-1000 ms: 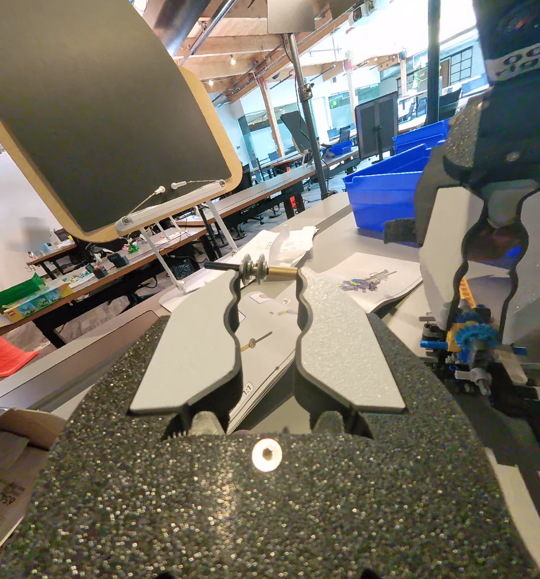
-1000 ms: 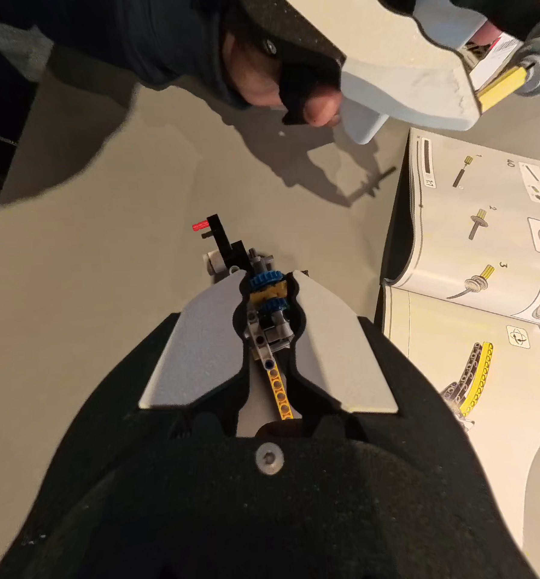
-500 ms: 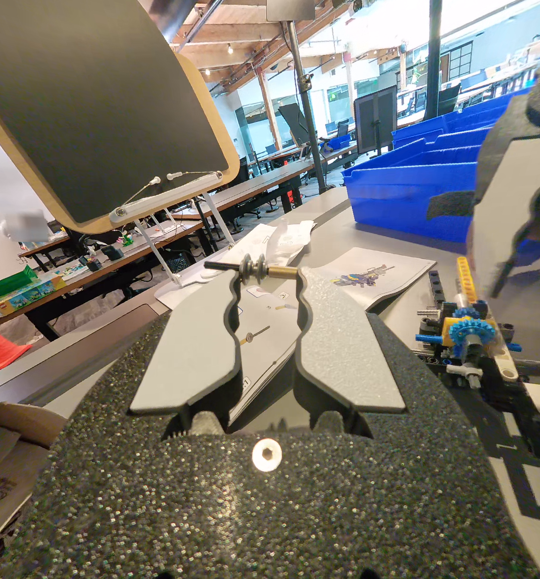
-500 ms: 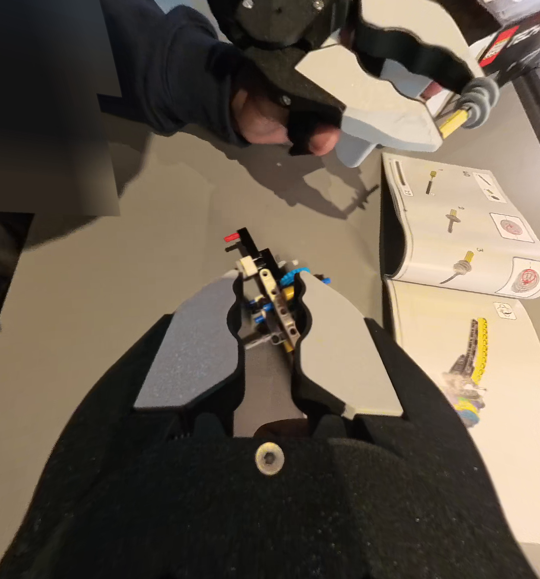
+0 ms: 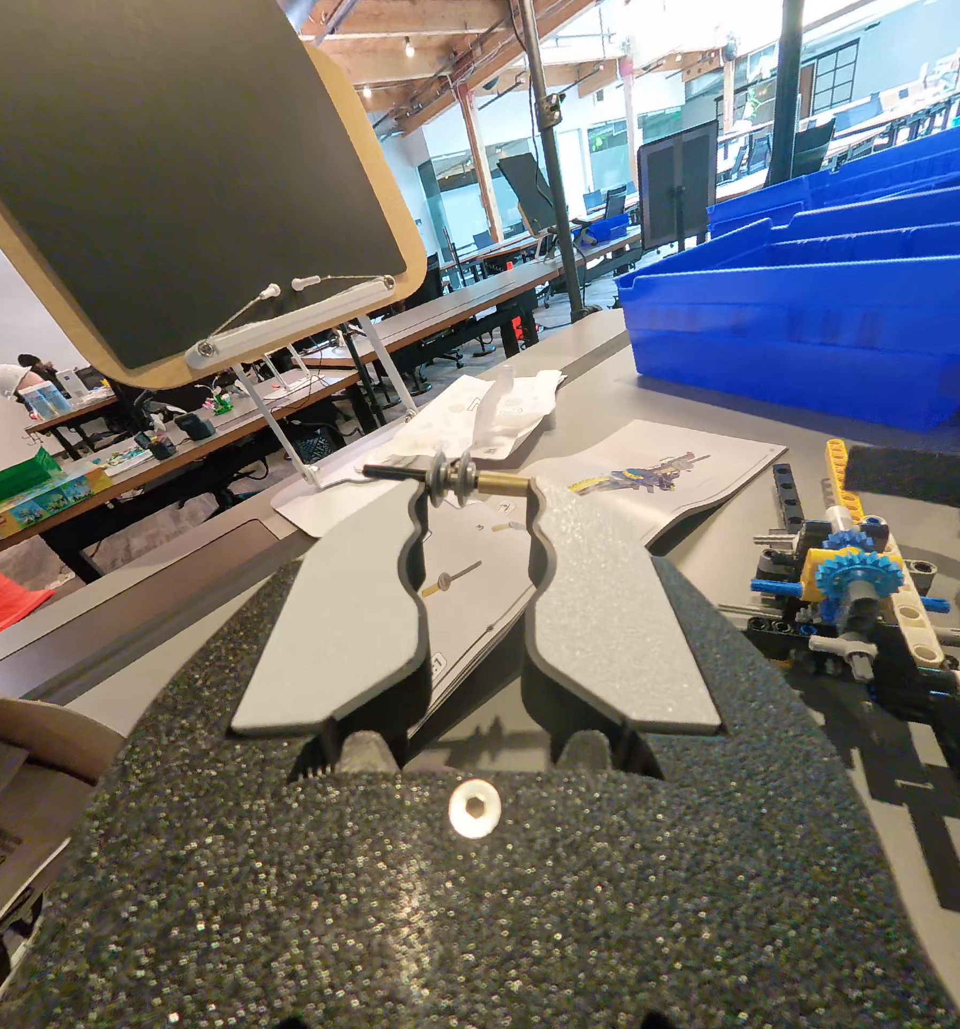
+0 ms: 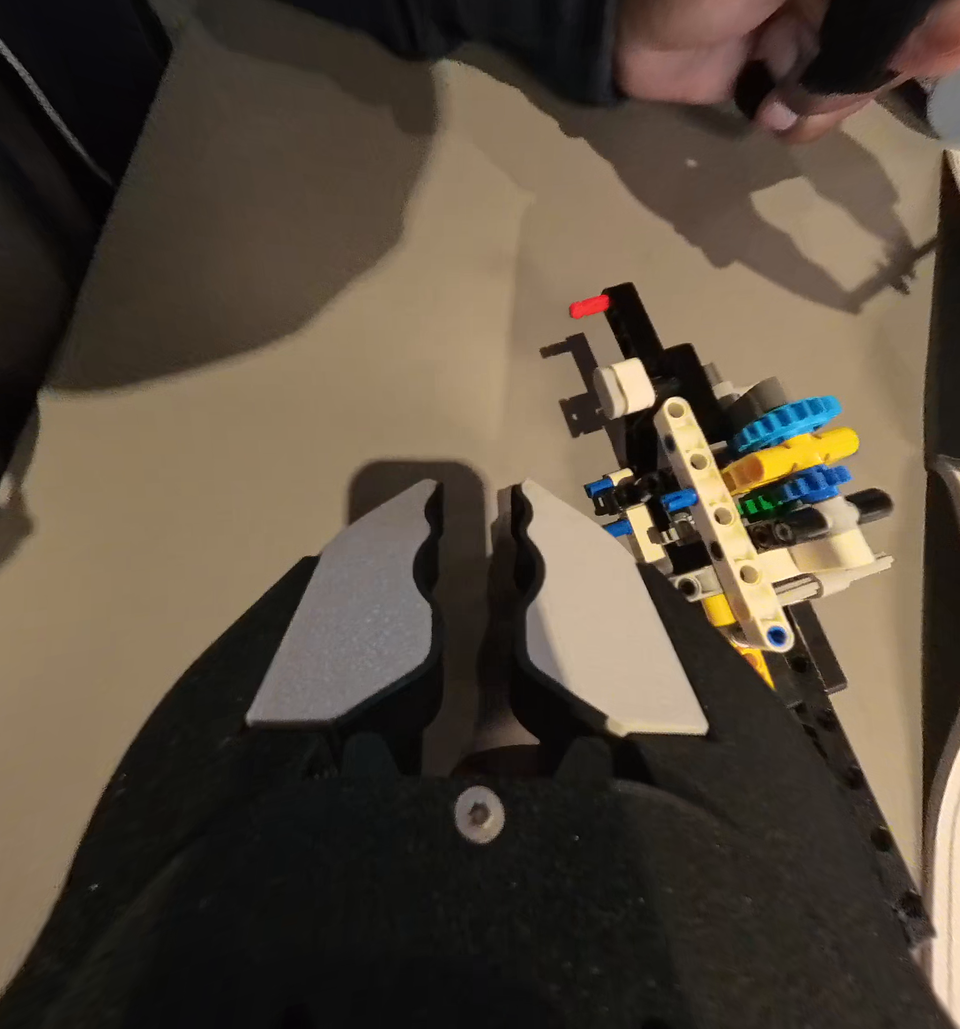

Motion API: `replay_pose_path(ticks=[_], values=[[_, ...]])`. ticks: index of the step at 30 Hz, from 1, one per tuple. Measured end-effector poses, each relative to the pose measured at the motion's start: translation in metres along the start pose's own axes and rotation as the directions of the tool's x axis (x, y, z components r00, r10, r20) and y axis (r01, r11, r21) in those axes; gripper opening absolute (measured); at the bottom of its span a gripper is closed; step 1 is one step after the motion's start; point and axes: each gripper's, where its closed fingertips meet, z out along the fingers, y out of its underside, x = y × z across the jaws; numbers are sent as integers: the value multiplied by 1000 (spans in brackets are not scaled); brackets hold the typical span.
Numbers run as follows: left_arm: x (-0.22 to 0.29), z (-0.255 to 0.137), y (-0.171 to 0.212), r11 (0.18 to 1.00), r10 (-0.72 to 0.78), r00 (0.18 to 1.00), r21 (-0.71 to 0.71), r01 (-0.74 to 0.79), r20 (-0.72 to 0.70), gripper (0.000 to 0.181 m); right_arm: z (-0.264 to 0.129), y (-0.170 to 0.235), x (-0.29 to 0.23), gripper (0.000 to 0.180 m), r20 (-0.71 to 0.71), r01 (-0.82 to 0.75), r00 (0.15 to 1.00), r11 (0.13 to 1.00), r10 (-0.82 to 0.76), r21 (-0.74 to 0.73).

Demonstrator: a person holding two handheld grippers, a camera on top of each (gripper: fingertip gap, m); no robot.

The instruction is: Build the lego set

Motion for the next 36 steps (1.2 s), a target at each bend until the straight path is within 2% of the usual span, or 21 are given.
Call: replay_pose_path(ticks=[36], values=[[5,4,10,999,-11,1000,-32,10,-25,34,2,2,8,14,11,-95,995,996,95,1]])
